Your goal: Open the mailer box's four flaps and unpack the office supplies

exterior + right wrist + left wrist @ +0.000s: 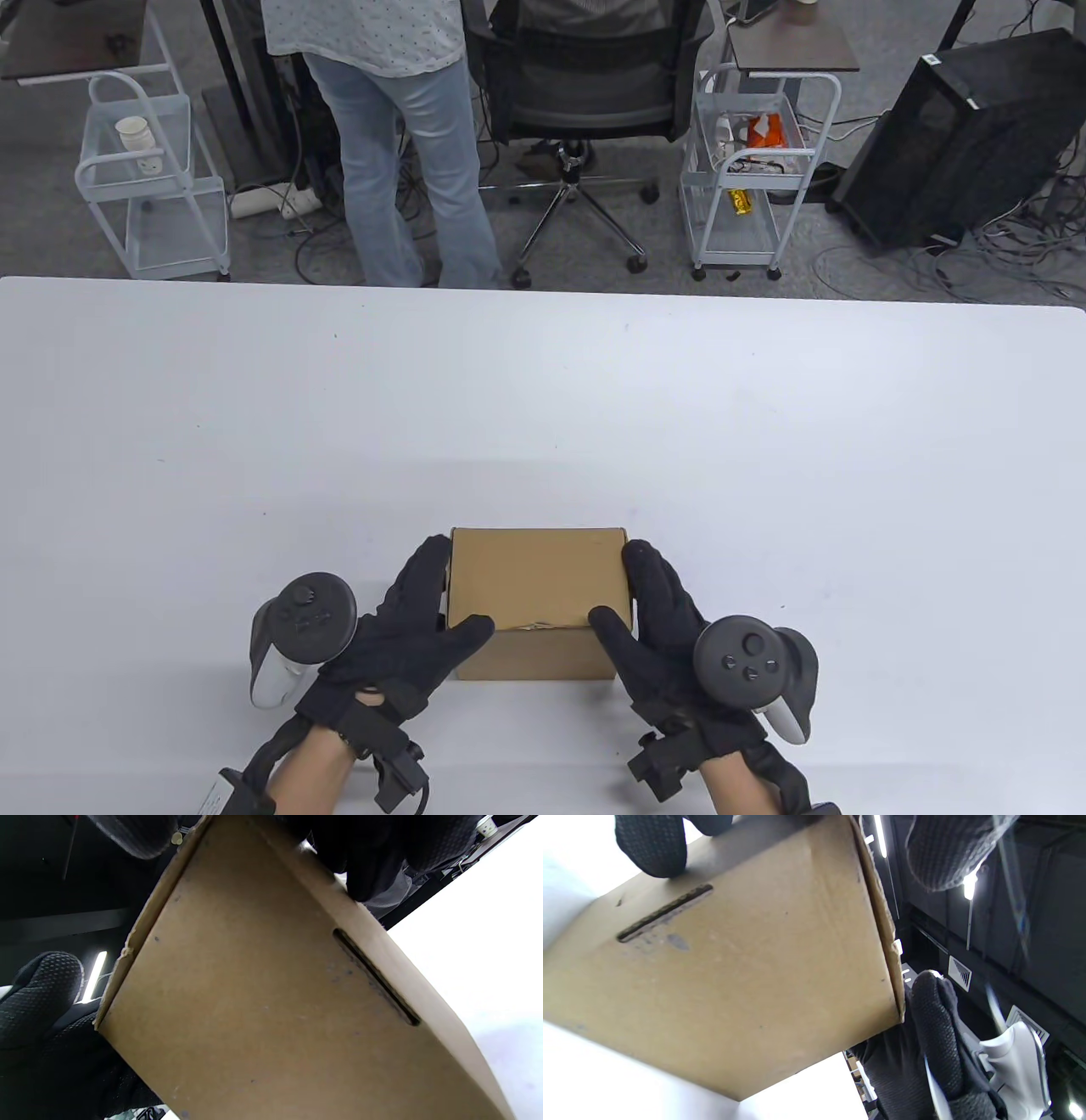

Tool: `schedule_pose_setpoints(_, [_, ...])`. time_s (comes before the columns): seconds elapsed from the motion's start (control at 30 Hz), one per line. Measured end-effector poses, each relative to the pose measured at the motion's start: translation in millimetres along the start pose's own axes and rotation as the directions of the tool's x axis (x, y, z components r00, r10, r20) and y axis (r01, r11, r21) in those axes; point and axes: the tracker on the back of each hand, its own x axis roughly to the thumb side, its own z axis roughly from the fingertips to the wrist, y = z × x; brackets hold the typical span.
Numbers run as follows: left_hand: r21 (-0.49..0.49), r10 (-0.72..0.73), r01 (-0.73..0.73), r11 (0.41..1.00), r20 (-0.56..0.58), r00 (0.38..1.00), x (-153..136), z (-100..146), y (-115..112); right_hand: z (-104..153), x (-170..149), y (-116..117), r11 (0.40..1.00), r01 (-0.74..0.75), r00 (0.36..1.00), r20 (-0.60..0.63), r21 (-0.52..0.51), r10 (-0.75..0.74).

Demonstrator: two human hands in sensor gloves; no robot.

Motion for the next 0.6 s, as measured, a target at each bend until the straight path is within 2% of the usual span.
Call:
schedule_pose_setpoints(0.17, [-0.025,-0.048,0.047,0.999,-0.021,0.999,0.1,-1.0,-2.1,-6.7,7.5,-2.7,0.985,-0.123,0.992,0.045,0.118,0.118])
schedule_pose_setpoints(0.33, [-0.041,-0.088,0.087,0.995,-0.037,0.995,0.8,-1.9,-3.3,-26.9,23.7,-7.6,0.91,-0.348,0.935,0.159,0.227,0.318])
schedule_pose_setpoints(0.5, [-0.039,-0.108,0.105,0.994,-0.074,0.991,-1.8,-3.2,-7.2,-47.0,43.0,-13.0,0.856,-0.437,0.897,0.198,0.276,0.394])
schedule_pose_setpoints(0.6, [-0.065,-0.126,0.12,0.991,-0.093,0.988,-4.8,-4.8,-11.8,-49.8,49.3,-14.1,0.825,-0.509,0.858,0.229,0.246,0.46])
